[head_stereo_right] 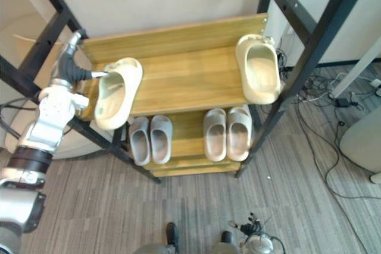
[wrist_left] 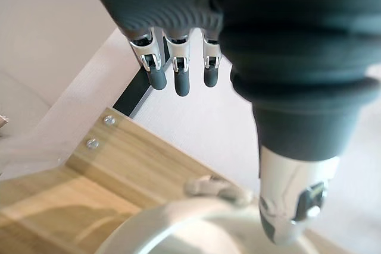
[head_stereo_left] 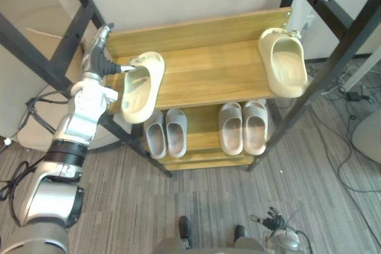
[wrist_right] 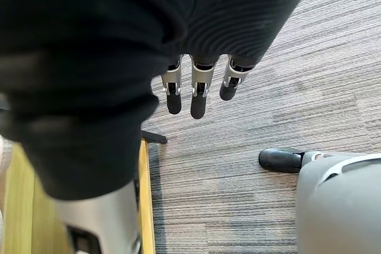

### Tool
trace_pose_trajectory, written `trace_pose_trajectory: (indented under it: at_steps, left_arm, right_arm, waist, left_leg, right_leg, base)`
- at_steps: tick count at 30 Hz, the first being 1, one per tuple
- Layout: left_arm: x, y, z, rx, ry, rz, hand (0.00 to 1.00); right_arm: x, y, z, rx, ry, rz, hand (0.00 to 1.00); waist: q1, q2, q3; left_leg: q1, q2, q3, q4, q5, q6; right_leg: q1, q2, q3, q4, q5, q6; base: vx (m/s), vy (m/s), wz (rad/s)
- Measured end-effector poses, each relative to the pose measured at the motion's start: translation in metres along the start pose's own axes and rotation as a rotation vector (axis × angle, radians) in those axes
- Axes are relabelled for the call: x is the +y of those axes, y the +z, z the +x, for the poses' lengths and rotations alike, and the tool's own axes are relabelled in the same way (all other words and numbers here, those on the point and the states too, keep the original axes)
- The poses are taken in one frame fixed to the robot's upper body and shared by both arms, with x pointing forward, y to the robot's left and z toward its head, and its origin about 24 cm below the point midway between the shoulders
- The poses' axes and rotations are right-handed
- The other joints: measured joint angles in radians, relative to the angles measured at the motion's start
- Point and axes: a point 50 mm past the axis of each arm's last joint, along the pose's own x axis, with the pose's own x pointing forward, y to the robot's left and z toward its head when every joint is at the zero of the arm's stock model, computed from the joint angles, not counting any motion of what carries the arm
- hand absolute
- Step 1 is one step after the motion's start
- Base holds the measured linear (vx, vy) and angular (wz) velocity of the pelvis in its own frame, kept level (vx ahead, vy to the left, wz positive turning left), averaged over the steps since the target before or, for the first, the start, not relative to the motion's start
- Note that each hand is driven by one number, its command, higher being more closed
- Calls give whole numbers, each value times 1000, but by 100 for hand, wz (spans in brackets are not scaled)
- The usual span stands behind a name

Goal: Organize the slippers on the shoe rack

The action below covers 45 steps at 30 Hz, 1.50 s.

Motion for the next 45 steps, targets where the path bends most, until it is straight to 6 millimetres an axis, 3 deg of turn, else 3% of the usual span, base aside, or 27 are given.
trace_pose_trajectory:
  at_steps: [10, 11, 27, 34, 45]
  left_arm:
    - [-2, -11, -1, 55, -13, 51, 0]
    - [-2, -10, -1, 54, -11, 51, 100]
    - [9, -9, 7, 59, 25, 62, 100]
    - [9, -10, 7, 76, 50, 4, 100]
    - [-13, 13, 3, 39, 103, -211, 100]
  right_arm:
    - [0, 10, 0, -47, 0, 6, 0]
    - [0, 10, 0, -47, 0, 7, 0]
    - [3, 6, -1, -35, 3, 14, 0]
    - [3, 5, -1, -29, 2, 15, 0]
    - [4, 3, 0, -14, 4, 16, 0]
  waist:
    - [0, -2, 19]
    - [0, -1, 19]
    - [1, -2, 20]
    - [-15, -5, 37]
    - [-23, -5, 42]
  left_leg:
    - [-8, 3, 23, 0, -2, -2]
    - [-15, 3, 24, 0, -2, -2]
    - [-33, 3, 40, 1, -1, -2]
    - [-17, 1, 26, 0, -1, -2]
    - [-13, -2, 12, 1, -1, -2]
  right_leg:
    - [-25, 0, 20, 15, -6, -1]
    - [-35, 0, 21, 18, -6, -1]
    - [-62, -1, 41, 30, -3, 0]
    - [-41, -1, 28, 19, -2, 0]
    - [-5, 0, 8, -17, 9, -4]
  base:
    - [23, 1, -6]
    - [-34, 10, -2]
    - [9, 5, -3]
    - [-9, 4, 5]
    - [13, 0, 4]
